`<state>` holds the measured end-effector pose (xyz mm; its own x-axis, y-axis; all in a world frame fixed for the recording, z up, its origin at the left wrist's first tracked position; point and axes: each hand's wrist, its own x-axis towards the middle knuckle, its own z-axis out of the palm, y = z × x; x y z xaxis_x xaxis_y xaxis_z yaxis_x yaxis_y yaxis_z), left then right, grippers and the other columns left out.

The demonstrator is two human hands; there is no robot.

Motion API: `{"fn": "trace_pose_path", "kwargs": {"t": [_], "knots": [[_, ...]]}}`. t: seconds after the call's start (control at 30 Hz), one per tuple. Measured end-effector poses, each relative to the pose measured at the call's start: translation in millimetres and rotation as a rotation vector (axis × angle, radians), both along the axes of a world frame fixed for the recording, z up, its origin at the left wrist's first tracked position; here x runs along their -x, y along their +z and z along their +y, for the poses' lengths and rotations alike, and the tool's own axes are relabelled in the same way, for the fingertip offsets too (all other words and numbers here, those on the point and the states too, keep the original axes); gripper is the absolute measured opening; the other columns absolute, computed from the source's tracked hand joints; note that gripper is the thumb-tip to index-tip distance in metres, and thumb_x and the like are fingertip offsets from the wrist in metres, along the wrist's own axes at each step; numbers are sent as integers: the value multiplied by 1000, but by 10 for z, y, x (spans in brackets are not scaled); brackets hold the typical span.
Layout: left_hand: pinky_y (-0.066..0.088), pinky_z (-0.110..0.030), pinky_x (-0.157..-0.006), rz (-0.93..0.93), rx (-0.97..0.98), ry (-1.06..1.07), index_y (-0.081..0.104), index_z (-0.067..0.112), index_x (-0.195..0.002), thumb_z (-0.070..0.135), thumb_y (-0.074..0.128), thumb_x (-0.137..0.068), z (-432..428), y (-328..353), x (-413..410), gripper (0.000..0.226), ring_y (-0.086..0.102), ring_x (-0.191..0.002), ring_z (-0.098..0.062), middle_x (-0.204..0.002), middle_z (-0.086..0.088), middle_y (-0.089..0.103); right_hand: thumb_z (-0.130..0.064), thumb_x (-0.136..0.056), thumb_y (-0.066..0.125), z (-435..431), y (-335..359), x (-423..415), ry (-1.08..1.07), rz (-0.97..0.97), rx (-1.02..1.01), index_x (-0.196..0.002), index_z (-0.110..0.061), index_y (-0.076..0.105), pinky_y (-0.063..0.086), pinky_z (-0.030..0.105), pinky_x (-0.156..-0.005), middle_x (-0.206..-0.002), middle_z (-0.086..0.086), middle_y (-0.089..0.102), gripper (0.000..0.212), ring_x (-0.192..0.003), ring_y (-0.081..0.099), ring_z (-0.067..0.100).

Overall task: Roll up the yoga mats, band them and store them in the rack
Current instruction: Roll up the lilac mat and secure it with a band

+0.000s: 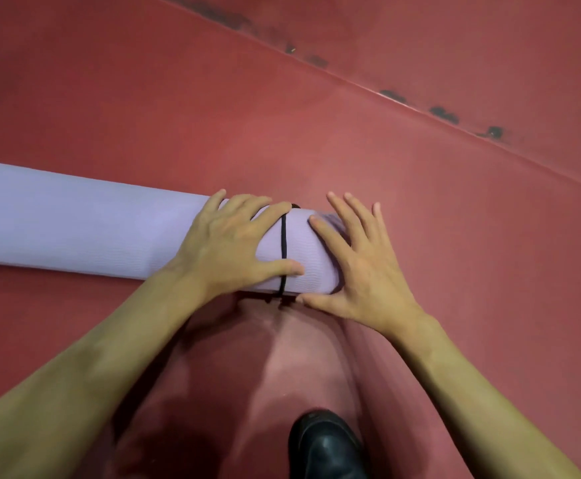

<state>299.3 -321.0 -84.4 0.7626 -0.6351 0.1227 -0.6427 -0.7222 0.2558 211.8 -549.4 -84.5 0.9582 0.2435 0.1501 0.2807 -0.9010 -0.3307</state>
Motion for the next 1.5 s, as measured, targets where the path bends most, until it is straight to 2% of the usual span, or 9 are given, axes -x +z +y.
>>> {"fn": "trace_pose_path", "kwargs": {"t": [0.17, 0.4, 0.57, 0.7, 0.8, 0.97, 1.17, 1.37, 1.5], "knots": [[35, -56, -116, 37, 64, -15, 57, 16, -146, 81, 45, -80, 71, -36, 1, 93, 57, -133, -28, -144, -4, 61, -76, -65, 73, 246, 209, -278, 83, 110, 209, -157, -13, 40, 18, 65, -124, -155, 4, 49, 116, -141, 49, 28], [31, -53, -122, -13, 99, -13, 50, -3, -148, 57, 49, -87, 248, -119, 97, 86, 52, -140, -31, -152, -16, 54, -76, -59, 80, 596, 224, -424, 96, 211, 94, -151, -10, 42, 32, 53, -121, -147, 2, 55, 120, -134, 53, 26], [20, -64, -123, -165, 125, 136, 53, 2, -148, 49, 57, -83, 346, -186, 345, 81, 48, -145, -31, -153, -13, 54, -78, -57, 84, 377, 382, -526, 170, 406, 11, -163, -26, 25, 34, 34, -120, -166, -9, 34, 132, -150, 36, 11], [-3, -71, -122, -156, 136, 364, 44, 17, -157, 71, 63, -82, 306, -282, 765, 94, 19, -159, -34, -168, -16, 29, -94, -47, 72, 233, 473, -628, 26, 672, 83, -163, -37, 18, 36, 34, -115, -165, -13, 36, 140, -146, 42, 13], [-5, -76, -118, -97, 113, 613, 27, 28, -164, 93, 55, -72, 342, -439, 1037, 116, -3, -159, -41, -171, -25, 5, -98, -47, 65, 369, 451, -483, 36, 586, 204, -159, -37, 28, 43, 35, -103, -153, -13, 53, 133, -134, 56, 18], [-3, -81, -115, -184, 264, 454, 44, 23, -156, 88, 60, -71, 609, -494, 1190, 108, 14, -158, -42, -167, -20, 28, -94, -53, 70, 635, 599, -113, 58, 662, 228, -155, -41, 30, 46, 33, -100, -144, -17, 58, 122, -129, 59, 15], [2, -80, -116, -195, 314, 252, 63, 17, -142, 75, 58, -79, 969, -326, 1161, 86, 38, -151, -31, -156, -9, 50, -99, -67, 40, 857, 504, 468, -6, 722, 192, -164, -37, 8, 45, 30, -97, -150, -14, 53, 120, -129, 58, 15], [23, -73, -118, -53, 544, 530, 56, 19, -142, 49, 66, -93, 851, -476, 1865, 59, 32, -154, -37, -159, -17, 43, -59, -88, 67, 637, 470, 88, 94, 833, -319, -139, -47, 61, 39, 20, -115, -137, -42, 54, 53, -132, 45, -19], [33, -69, -116, 38, 669, 617, 54, 16, -144, 36, 60, -101, 812, -542, 2202, 47, 25, -155, -44, -164, -20, 32, -39, -78, 82, 702, 293, 174, 173, 790, -559, -120, -41, 76, 40, 18, -113, -136, -31, 62, 42, -132, 54, -7]]}}
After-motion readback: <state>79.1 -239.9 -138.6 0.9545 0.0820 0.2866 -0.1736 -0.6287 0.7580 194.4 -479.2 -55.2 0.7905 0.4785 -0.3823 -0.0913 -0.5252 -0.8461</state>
